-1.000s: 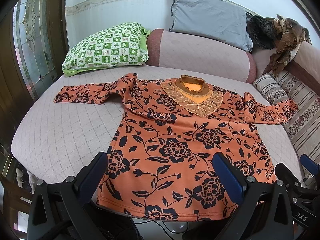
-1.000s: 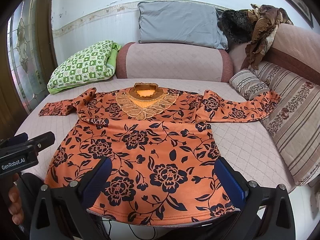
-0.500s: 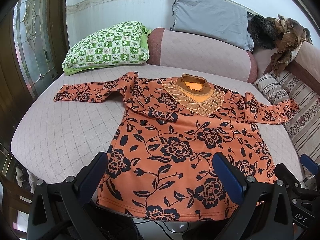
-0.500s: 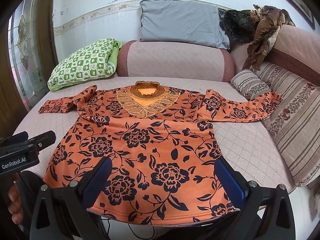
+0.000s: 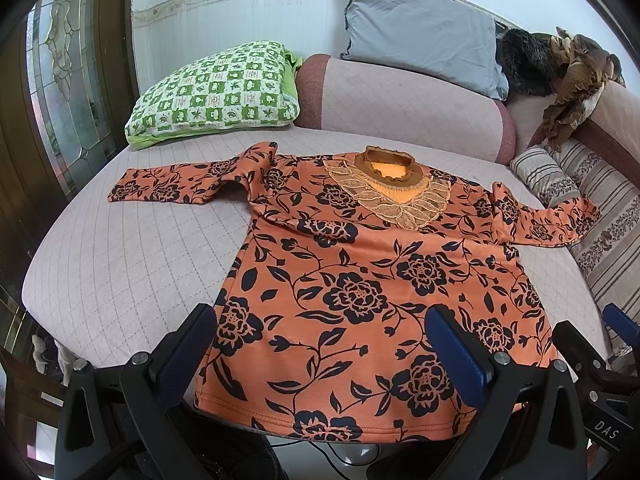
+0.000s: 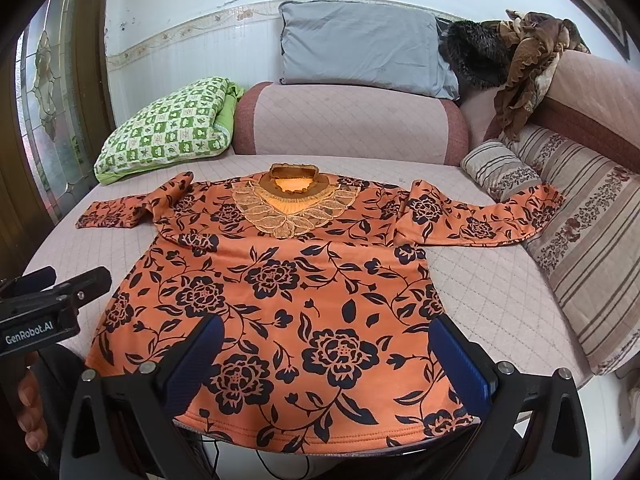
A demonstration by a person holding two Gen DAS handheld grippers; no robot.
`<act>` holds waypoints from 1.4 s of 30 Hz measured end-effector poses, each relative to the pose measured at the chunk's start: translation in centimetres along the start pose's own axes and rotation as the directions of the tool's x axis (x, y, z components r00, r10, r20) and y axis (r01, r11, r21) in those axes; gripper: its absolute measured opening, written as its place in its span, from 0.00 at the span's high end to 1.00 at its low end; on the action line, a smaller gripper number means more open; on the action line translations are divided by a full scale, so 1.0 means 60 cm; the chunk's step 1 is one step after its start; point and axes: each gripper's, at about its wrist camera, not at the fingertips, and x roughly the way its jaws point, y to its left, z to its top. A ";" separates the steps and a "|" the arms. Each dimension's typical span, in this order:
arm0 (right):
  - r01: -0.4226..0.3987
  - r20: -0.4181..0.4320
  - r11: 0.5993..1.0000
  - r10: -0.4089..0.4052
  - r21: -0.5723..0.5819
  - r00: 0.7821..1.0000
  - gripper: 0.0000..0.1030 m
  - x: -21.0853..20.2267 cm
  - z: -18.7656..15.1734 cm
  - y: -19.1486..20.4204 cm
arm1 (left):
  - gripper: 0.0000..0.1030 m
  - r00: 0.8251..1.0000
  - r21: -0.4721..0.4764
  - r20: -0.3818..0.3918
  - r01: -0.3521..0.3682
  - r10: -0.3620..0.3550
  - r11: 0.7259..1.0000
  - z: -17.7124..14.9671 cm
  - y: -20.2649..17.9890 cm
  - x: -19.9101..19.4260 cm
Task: Fold small clothes
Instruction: 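Grasp the sleeve cuff nearest the right tool with the right tool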
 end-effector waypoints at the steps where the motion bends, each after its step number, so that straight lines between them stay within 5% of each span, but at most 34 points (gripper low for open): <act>1: 0.001 0.002 1.000 -0.001 0.000 1.000 0.00 -0.002 0.000 0.001 | 0.00 1.000 0.000 0.000 0.000 0.000 1.000 0.000 0.000 0.000; 18: -0.008 0.012 1.000 0.008 -0.003 1.000 0.00 -0.001 0.004 0.005 | 0.00 1.000 -0.005 0.005 0.000 0.000 1.000 -0.001 0.007 0.000; 22: -0.060 -0.039 0.995 0.063 0.084 0.997 0.00 0.025 -0.003 -0.033 | 0.00 1.000 -0.017 -0.029 -0.007 0.007 1.000 -0.006 0.021 0.027; 28: -0.108 -0.015 0.942 0.119 0.319 0.993 0.00 0.064 -0.004 -0.180 | 0.00 0.996 -0.002 -0.087 0.013 -0.013 1.000 -0.018 0.025 0.081; 34: 0.017 0.058 0.876 -0.051 0.482 0.997 0.05 0.112 0.061 -0.379 | 0.00 0.992 0.020 -0.113 0.062 -0.060 0.998 0.000 0.019 0.142; 37: 0.143 0.016 0.838 -0.177 0.527 0.984 0.19 0.163 0.109 -0.484 | 0.00 0.988 0.003 -0.111 0.105 -0.104 0.995 0.016 0.021 0.167; 42: 0.256 -0.044 0.768 -0.286 0.587 0.957 0.20 0.248 0.172 -0.632 | 0.00 0.988 0.013 -0.087 0.126 -0.124 0.992 0.041 0.017 0.214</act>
